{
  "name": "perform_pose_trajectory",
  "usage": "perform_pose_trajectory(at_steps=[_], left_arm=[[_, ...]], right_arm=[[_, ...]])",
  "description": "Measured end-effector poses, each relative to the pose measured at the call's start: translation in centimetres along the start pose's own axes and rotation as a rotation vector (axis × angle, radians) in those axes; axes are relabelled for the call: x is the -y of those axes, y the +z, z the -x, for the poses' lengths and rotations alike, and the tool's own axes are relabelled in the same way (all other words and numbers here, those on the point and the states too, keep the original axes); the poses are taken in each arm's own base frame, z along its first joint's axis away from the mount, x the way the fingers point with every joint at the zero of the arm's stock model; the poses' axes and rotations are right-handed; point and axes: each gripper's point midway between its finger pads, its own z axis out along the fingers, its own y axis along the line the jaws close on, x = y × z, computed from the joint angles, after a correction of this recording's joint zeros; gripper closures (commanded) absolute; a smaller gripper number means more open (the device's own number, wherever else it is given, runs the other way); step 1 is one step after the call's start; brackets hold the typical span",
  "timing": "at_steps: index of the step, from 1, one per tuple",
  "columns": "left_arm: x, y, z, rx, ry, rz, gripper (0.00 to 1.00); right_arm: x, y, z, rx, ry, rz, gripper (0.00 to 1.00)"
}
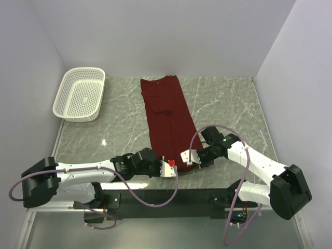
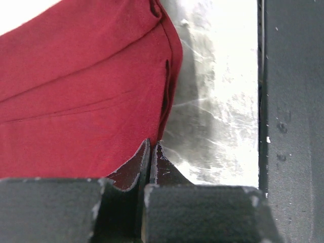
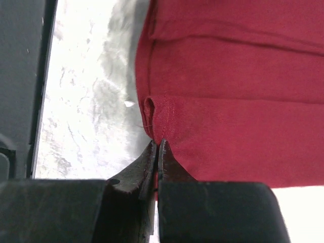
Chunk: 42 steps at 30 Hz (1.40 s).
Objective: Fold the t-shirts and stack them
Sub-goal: Fold the tshirt
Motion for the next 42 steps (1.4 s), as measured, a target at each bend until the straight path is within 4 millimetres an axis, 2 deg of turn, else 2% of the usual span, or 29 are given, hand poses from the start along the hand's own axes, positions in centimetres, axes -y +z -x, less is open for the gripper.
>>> perform_pose_trajectory(at_steps=[4,10,14,18,22,26,29,37,42], left_arm=[[-1.1,-0.6,0.3,0.027,-0.029,0.018,1.0],[-3.2,-1.2,-0.3,0.036,-0.073,0.053,1.0],[-5.7,-1.8,-1.2,0.033,-0.112,0.113,1.0],[-9.7,-2.4,-1.9,0.033,-0.14,0.197,1.0],[-14.7,-2.1,-2.9,0.02,-0.172,0.278,1.0],[-19.3,-1.6,-4.1,-0.005,-0.198,0.334,1.0],[-22.0,-1.4,-4.6,-0.006,-0.202,0.364,1.0],[-27.1,-2.1,-7.2,-0.025,-0.245,0.429,1.0],[-28.9,-1.3,-8.2,-0.033,-0.248,0.429,1.0]], right_arm=[[1.6,-2.1,1.5,0.065,0.032,-0.022,1.0],[5.2,-4.9,2.3,0.123,0.105,-0.067,1.0],[7.8,-6.1,2.6,0.137,0.143,-0.095,1.0],[11.1,-6.7,3.0,0.139,0.195,-0.112,1.0],[16.2,-6.7,3.1,0.133,0.253,-0.134,1.0],[20.5,-6.1,2.6,0.119,0.308,-0.157,1.0],[23.0,-5.8,2.1,0.105,0.342,-0.179,1.0],[28.6,-5.5,1.6,0.094,0.394,-0.258,1.0],[31.8,-5.0,1.1,0.091,0.43,-0.308,1.0]])
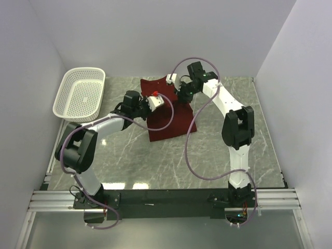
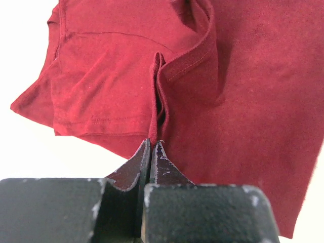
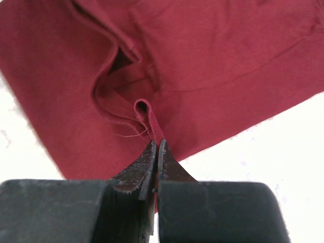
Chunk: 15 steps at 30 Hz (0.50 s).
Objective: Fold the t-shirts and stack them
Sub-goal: Fold the tshirt
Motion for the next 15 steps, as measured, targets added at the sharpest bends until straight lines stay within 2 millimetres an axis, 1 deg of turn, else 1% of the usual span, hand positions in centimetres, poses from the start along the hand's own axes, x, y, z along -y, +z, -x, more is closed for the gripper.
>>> perform_pose_trajectory(at_steps=[2,7,15], left_arm=[[-0.4,0.6,-0.3,-0.004,-0.005,-0.002,1.0],[-1.1,1.6,-0.8,-0.013,-0.016,-0.006,1.0],[-2.0,1.6,-0.8,-0.009,-0.02,0.005,1.0]], right_arm=[[0.8,0.7,0.0,-0.002,0.017,-0.017,1.0],[1.5,1.4,-0.6,-0.015,0.052,-0.04,1.0],[2.9,1.7,-0.2,-0.009,0.07,-0.09,1.0]])
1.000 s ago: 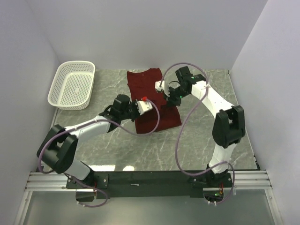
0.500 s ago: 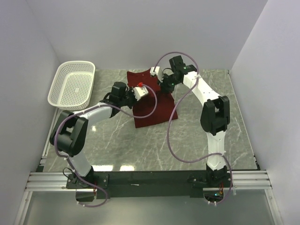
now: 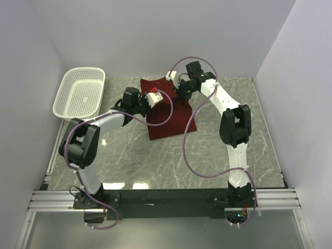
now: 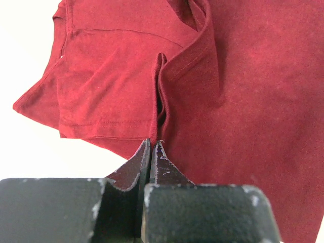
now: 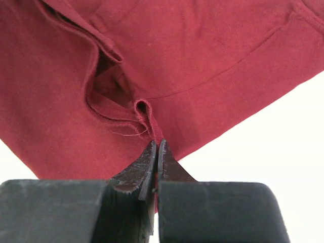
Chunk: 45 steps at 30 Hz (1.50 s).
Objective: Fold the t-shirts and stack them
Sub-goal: Fold the tshirt
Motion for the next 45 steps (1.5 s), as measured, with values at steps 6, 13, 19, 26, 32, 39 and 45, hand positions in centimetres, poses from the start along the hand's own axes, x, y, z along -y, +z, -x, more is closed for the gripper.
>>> perform_pose_trajectory(at_steps=[6,13,19,26,32,39,45], left_arm=[[-0.4,0.4,0.0,-0.001,-0.002,0.001,1.0],[-0.8,1.1,-0.2,-0.008,-0.006,0.0,1.0],[-1.5,1.9,-0.4,-0.014,-0.01,0.003,1.0],[-1.8,2.2,-1.3,-0.032,-0.021,0.007,1.0],[-2.2,2.1,-1.5,-0.035,-0.024,0.016,1.0],[-2.4,2.1,-1.4,-0.034,-0.024,0.019,1.0],[-2.5,2.5,-1.5,-0.035,-0.025,0.018,1.0]], right_arm=[[0.6,0.9,-0.5,-0.014,0.016,-0.015,1.0],[1.2,0.9,-0.2,-0.012,0.021,-0.034,1.0],[1.9,0.7,0.2,-0.006,0.026,-0.065,1.0],[2.6,1.2,0.1,-0.01,0.034,-0.086,1.0],[2.9,2.6,-0.7,-0.025,0.048,-0.082,1.0],[3.0,2.7,-0.8,-0.027,0.053,-0.089,1.0],[3.2,2.6,-0.9,-0.034,0.054,-0.098,1.0]])
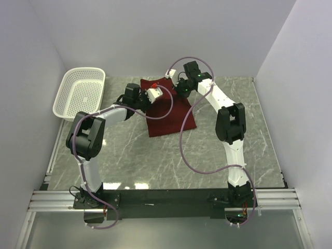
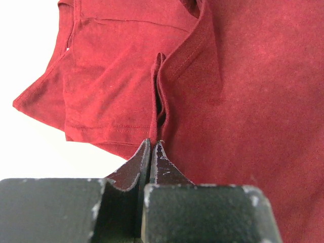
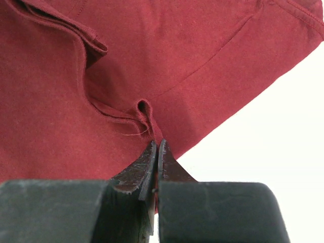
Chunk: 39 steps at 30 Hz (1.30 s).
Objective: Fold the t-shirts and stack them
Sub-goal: Fold the tshirt
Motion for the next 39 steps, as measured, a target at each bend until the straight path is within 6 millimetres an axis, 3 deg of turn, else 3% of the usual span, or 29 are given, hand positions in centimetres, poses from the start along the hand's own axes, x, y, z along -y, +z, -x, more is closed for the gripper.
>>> perform_pose_trajectory(at_steps=[1,2,3,4,7,10,14,17,21,24,27,29,33,39], left_arm=[[0.0,0.0,-0.1,-0.002,-0.001,-0.001,0.96],[0.1,0.1,-0.2,-0.003,-0.002,-0.002,0.9],[0.1,0.2,-0.3,-0.005,-0.003,-0.002,0.82],[0.1,0.2,-0.4,-0.008,-0.008,-0.001,0.55],[-0.3,0.3,-0.5,-0.015,-0.045,0.03,0.16],[-1.7,0.2,0.4,0.015,-0.082,0.103,0.0],[-3.7,-1.7,1.9,0.064,-0.09,0.228,0.01],[-4.8,-4.9,4.6,0.141,-0.066,0.297,0.01],[-4.2,-9.8,8.3,0.247,0.017,0.298,0.01],[-1.7,-13.1,9.6,0.327,0.111,0.253,0.0],[2.4,-14.1,8.3,0.337,0.212,0.175,0.01],[6.0,-13.5,6.7,0.308,0.295,0.093,0.02],[12.2,-11.3,3.6,0.231,0.403,-0.088,0.08],[13.5,-9.7,0.4,0.151,0.449,-0.144,0.13]], right_arm=[[0.0,0.0,0.0,0.0,0.0,0.0,0.93],[0.0,0.0,0.0,0.0,0.004,-0.001,0.71],[0.0,0.0,0.0,0.0,0.014,-0.002,0.59],[0.1,0.0,0.0,0.001,0.018,-0.009,0.44],[1.2,0.0,0.5,0.014,0.04,-0.064,0.37],[2.8,0.1,1.1,0.035,0.098,-0.15,0.36],[4.4,-0.1,1.5,0.058,0.192,-0.241,0.34],[4.1,-0.6,1.6,0.073,0.22,-0.228,0.33],[1.1,-2.8,0.2,0.099,0.147,-0.06,0.32],[-2.4,-6.2,-2.0,0.105,0.012,0.096,0.32],[-6.2,-10.3,-4.4,0.136,-0.16,0.221,0.32],[-8.3,-12.2,-5.8,0.148,-0.245,0.271,0.32],[-11.0,-13.0,-7.6,0.151,-0.361,0.333,0.32],[-12.7,-11.8,-10.1,0.123,-0.387,0.381,0.32]])
